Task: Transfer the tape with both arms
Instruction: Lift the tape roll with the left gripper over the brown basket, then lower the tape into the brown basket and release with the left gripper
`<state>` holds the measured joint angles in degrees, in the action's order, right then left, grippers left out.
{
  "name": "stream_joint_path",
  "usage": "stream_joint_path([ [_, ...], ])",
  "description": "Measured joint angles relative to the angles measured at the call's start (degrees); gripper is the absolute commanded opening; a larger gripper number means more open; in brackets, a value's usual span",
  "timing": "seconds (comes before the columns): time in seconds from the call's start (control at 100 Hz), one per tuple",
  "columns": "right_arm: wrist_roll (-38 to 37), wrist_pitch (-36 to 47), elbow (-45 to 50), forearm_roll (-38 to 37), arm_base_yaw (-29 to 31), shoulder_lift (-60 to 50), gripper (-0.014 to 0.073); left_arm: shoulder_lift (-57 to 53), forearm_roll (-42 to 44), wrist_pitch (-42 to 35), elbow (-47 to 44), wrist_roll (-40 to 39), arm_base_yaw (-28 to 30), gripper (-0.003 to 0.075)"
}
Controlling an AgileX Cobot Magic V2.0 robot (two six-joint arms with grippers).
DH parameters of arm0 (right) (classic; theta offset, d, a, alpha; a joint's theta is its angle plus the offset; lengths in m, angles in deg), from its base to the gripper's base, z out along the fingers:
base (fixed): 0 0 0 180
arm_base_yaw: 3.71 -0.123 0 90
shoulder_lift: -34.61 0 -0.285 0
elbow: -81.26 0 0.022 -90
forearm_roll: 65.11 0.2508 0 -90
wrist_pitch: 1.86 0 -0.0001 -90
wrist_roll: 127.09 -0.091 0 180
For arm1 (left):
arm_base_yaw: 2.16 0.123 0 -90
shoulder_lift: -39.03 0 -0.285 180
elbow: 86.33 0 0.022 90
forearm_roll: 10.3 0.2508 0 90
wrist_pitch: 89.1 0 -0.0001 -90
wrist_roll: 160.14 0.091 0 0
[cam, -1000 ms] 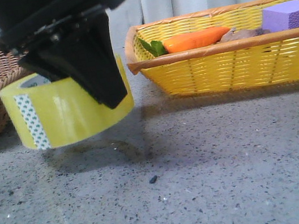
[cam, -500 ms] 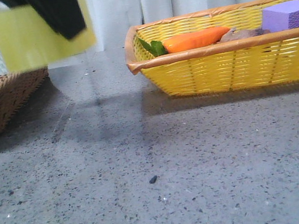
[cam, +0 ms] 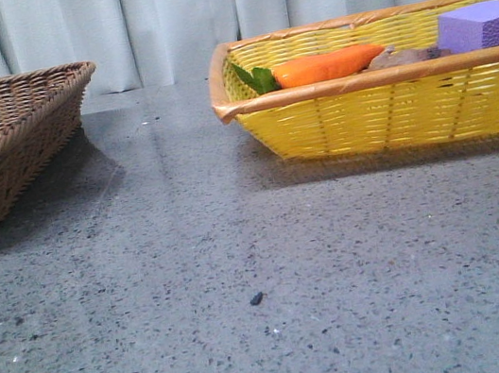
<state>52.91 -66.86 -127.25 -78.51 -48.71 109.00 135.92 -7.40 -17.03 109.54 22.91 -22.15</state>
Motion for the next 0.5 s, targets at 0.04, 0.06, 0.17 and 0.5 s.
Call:
stream_joint_path([
  [0.04, 0.00, 0.00, 0.03, 0.00, 0.00, 0.00, -0.0073, 0.22, 0.00, -0.43, -0.27, 0.00, 1.32, 0.0041],
  [0.06, 0.00, 0.00, 0.03, 0.00, 0.00, 0.00, -0.0073, 0.49, -0.14, -0.53, -0.41, 0.00, 1.90, 0.0041],
  [0.17, 0.00, 0.00, 0.13, 0.00, 0.00, 0.00, -0.0073, 1.93, -1.94, -2.85, -3.15, 0.48, 3.90, 0.0041],
  [0.5, 0.00, 0.15, 0.13, 0.00, 0.00, 0.00, -0.0073, 6.16, -3.77, -9.23, -8.47, 1.39, 4.21, 0.0045],
])
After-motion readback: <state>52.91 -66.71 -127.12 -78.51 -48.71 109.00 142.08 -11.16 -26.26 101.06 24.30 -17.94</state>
